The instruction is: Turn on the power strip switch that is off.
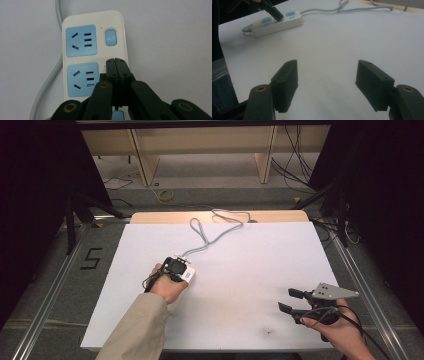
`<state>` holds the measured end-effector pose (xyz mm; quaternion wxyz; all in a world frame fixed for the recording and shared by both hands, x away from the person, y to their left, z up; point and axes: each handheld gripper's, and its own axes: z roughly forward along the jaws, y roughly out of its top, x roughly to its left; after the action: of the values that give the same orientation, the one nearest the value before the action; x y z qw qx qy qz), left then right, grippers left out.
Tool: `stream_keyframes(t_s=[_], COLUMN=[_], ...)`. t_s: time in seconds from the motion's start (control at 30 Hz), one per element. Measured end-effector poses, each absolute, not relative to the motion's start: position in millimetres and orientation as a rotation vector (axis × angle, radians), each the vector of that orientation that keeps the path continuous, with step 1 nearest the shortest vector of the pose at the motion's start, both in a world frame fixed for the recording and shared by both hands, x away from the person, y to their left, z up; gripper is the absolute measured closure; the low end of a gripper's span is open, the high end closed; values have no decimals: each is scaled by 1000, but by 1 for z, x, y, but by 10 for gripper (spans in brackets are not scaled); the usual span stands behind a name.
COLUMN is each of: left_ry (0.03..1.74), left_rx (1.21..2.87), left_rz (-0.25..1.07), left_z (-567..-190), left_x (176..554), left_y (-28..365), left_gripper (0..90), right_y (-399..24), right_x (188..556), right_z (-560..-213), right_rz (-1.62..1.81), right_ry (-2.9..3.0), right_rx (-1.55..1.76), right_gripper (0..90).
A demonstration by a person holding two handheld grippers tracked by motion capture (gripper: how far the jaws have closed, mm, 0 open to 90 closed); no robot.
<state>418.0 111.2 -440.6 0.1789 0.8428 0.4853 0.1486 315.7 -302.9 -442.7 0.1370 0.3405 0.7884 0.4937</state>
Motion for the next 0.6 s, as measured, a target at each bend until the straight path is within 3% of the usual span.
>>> stream_keyframes(t_s=[0.6], left_ry=[1374], left_rx=[2360], left_rz=[413], left_z=[-440], left_x=[417], left_y=[113], left_gripper=[900], right_y=[-303], right_x=[316], right_z=[-443], right_rz=[1430], right_ry=[2280], right_rx=[984], right_gripper=[345])
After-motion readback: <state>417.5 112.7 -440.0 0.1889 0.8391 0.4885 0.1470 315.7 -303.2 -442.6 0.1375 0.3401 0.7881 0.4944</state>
